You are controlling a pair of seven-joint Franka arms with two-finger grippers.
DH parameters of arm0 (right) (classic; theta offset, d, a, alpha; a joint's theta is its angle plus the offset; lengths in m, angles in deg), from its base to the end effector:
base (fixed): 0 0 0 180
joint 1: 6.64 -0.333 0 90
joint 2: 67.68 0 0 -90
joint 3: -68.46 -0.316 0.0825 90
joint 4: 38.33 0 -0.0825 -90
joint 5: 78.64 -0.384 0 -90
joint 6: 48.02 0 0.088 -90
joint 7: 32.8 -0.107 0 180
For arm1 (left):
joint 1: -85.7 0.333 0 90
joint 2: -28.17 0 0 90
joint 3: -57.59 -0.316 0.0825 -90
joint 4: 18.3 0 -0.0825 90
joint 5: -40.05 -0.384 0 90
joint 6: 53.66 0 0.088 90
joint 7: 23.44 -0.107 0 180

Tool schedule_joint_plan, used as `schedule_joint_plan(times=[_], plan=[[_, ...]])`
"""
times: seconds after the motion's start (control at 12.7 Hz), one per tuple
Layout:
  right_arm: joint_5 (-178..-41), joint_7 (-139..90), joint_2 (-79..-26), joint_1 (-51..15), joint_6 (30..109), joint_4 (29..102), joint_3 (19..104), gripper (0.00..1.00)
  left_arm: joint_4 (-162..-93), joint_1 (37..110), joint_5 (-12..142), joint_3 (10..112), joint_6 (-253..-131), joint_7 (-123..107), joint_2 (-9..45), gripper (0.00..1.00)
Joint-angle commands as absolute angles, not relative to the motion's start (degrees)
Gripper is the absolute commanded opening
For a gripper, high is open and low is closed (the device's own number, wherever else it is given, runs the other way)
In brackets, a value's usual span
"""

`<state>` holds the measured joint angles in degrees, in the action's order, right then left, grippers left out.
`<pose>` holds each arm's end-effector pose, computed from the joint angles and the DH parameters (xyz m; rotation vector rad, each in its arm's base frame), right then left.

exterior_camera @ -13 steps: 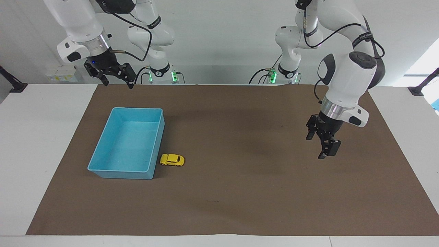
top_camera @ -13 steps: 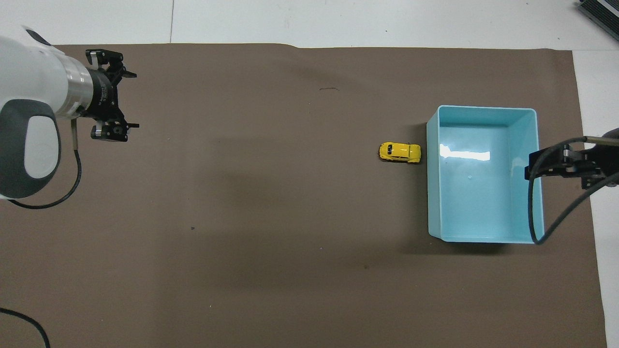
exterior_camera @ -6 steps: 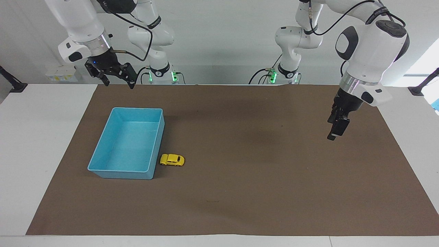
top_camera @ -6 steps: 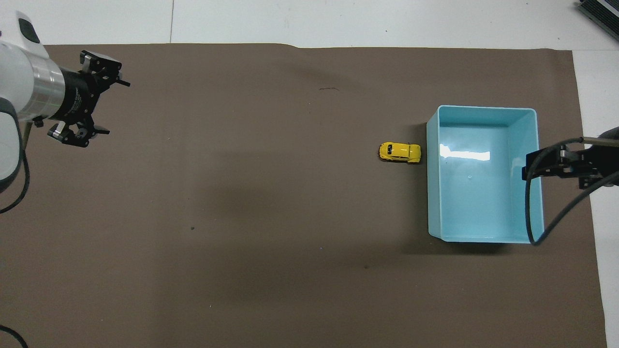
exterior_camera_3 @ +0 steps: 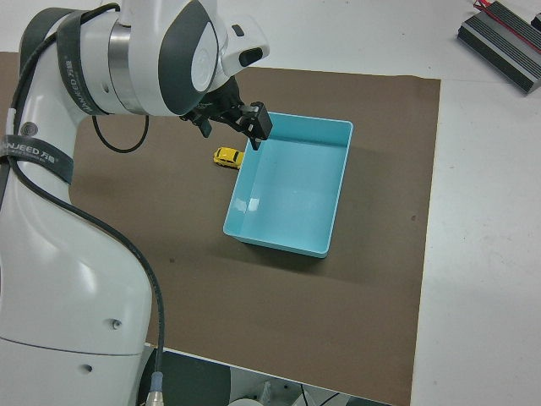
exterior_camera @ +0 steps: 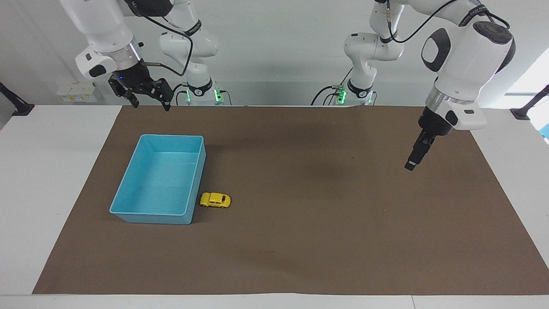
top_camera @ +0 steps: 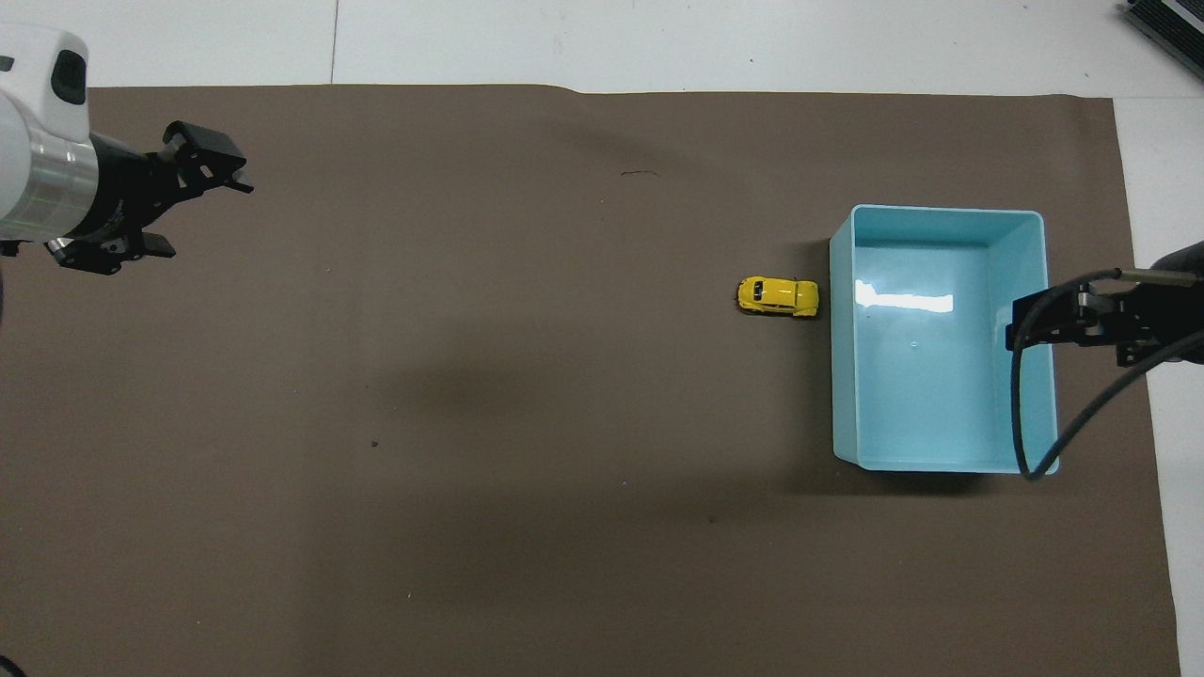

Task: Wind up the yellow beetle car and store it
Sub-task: 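Reach the right gripper over the bin toward the yellow car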

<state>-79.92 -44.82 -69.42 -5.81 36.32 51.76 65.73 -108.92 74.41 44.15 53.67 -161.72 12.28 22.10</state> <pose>0.5343 0.0207 0.6320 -3.1153 0.2737 0.1127 0.6078 -0.0861 0.5885 2.9038 0.7556 0.2434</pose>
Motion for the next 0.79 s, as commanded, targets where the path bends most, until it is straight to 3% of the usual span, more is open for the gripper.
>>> schedule_joint_plan(times=[0.0, 0.47, 0.71], plan=[[-81.37, -50.88, -69.62, -7.25, 38.19, 53.16, 65.47, 1.0, -108.74, 76.81, 43.83, 54.25, -158.53, 0.85, 23.42, 1.0], [-81.46, -63.7, -68.21, -11.12, 41.62, 54.83, 65.47, 1.0, -108.65, 81.38, 43.83, 54.34, -149.83, -28.24, 26.58, 1.0], [-81.54, -72.06, -68.13, -12.17, 42.86, 55.19, 65.47, 1.0, -108.39, 81.74, 41.39, 54.34, -146.22, -29.07, 29.39, 1.0]])
